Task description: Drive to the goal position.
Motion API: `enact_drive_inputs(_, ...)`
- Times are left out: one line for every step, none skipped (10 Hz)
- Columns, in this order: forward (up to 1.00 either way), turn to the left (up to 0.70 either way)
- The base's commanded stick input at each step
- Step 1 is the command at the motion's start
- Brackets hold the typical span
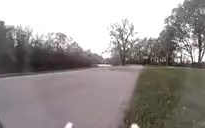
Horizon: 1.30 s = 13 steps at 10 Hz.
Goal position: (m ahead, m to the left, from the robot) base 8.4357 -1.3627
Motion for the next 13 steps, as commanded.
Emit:
enact_drive_inputs(1.0, 0.0)
enact_drive_inputs(1.0, 0.0)
enact_drive_inputs(1.0, 0.0)
enact_drive_inputs(1.0, 0.0)
enact_drive_inputs(1.0, 0.0)
enact_drive_inputs(1.0, 0.0)
enact_drive_inputs(0.74, 0.0)
enact_drive_inputs(0.0, 0.0)
enact_drive_inputs(0.0, 0.0)
enact_drive_inputs(0.0, 0.0)
enact_drive_inputs(0.0, 0.0)
enact_drive_inputs(0.0, 0.0)
enact_drive_inputs(0.0, 0.0)
